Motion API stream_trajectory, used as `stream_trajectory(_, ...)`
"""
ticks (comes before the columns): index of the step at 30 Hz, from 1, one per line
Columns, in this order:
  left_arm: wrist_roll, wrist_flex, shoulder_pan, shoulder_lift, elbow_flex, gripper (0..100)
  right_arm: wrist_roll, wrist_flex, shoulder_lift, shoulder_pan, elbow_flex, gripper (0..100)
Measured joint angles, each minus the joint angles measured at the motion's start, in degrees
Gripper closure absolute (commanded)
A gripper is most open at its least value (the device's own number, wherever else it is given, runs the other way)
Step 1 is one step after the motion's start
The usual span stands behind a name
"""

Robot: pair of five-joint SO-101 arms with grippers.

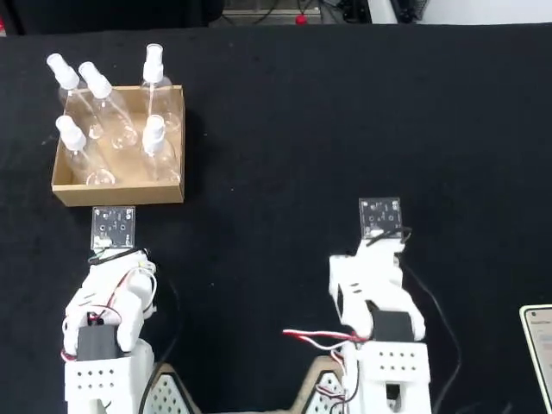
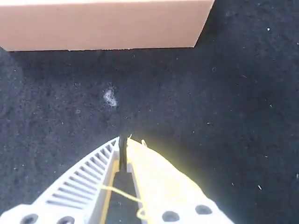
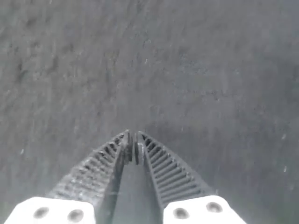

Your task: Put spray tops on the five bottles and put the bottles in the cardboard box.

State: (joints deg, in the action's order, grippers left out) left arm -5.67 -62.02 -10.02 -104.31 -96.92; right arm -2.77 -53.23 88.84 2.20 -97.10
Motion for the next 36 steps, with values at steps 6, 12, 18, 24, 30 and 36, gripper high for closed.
stream_trajectory(6, 0.0, 0.0, 0.0, 0.0, 0.0, 97, 0.0, -19.0, 13.8, 0.1, 0.1, 98.6)
stream_trajectory(12, 0.0, 0.0, 0.0, 0.0, 0.0, 97, -0.1, -21.3, 14.2, 0.1, 0.1, 98.6)
stream_trajectory(18, 0.0, 0.0, 0.0, 0.0, 0.0, 97, -0.1, -21.3, 14.2, 0.1, 0.1, 98.6)
stream_trajectory(24, 0.0, 0.0, 0.0, 0.0, 0.0, 97, -0.1, -21.3, 14.2, 0.1, 0.1, 98.6)
stream_trajectory(30, 0.0, 0.0, 0.0, 0.0, 0.0, 97, -0.1, -21.3, 14.2, 0.1, 0.1, 98.6)
stream_trajectory(36, 0.1, -5.5, 0.5, -0.1, 0.0, 97, -0.1, -21.3, 14.2, 0.1, 0.1, 98.6)
